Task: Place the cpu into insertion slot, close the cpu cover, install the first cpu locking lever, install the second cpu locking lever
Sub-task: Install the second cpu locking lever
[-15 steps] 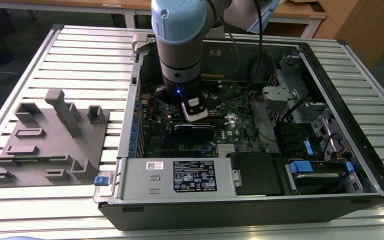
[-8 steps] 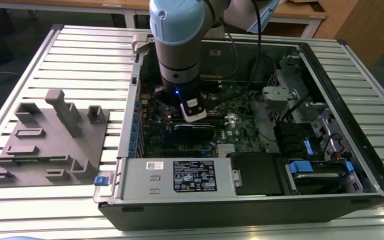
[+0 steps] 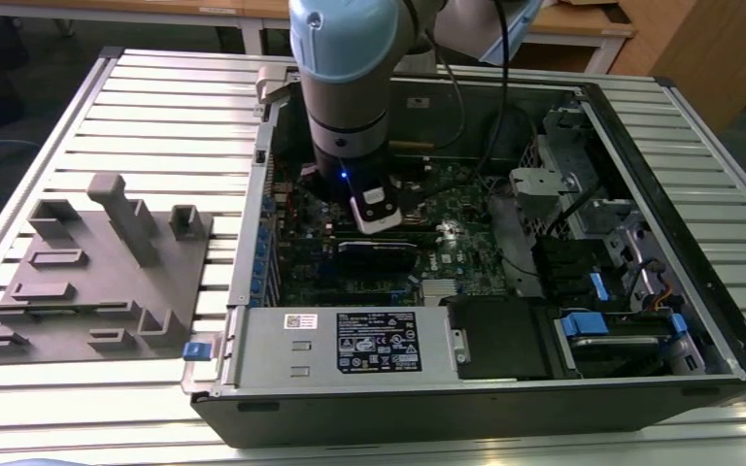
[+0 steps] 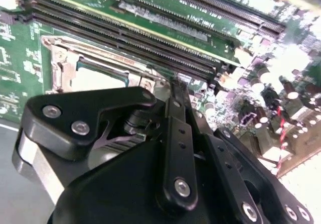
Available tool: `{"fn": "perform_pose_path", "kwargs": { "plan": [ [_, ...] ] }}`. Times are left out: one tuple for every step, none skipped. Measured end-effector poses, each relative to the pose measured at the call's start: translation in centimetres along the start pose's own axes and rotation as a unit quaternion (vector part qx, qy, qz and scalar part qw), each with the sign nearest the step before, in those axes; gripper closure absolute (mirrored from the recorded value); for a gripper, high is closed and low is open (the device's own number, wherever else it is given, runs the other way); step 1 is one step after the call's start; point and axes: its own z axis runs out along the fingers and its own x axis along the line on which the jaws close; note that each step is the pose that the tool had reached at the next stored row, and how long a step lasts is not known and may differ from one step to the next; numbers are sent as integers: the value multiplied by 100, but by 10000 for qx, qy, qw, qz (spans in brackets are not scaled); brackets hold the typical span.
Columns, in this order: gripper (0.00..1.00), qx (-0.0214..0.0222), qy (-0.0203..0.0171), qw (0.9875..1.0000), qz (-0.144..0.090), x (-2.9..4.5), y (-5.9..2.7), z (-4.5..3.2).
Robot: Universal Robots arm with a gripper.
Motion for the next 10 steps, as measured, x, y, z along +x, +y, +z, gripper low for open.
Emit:
{"fn": "perform_pose_path", "kwargs": {
  "plan": [
    [89, -3, -1, 10000, 0, -1, 5, -18],
    [89, -3, -1, 10000, 0, -2, 9, -36],
    [89, -2, 0, 10000, 0, -2, 11, -46],
    [89, -4, -1, 10000, 0, -2, 12, -45],
    [89, -4, -1, 10000, -1, -2, 12, -45],
    [89, -3, -3, 10000, -1, -1, 12, -45],
    [89, -3, -3, 10000, -1, -1, 11, -46],
    [89, -3, -4, 10000, -1, -1, 11, -46],
    [89, -3, -4, 10000, -1, 0, 11, -46],
    [89, -4, -3, 10000, -1, 0, 12, -49]
  ]
}}
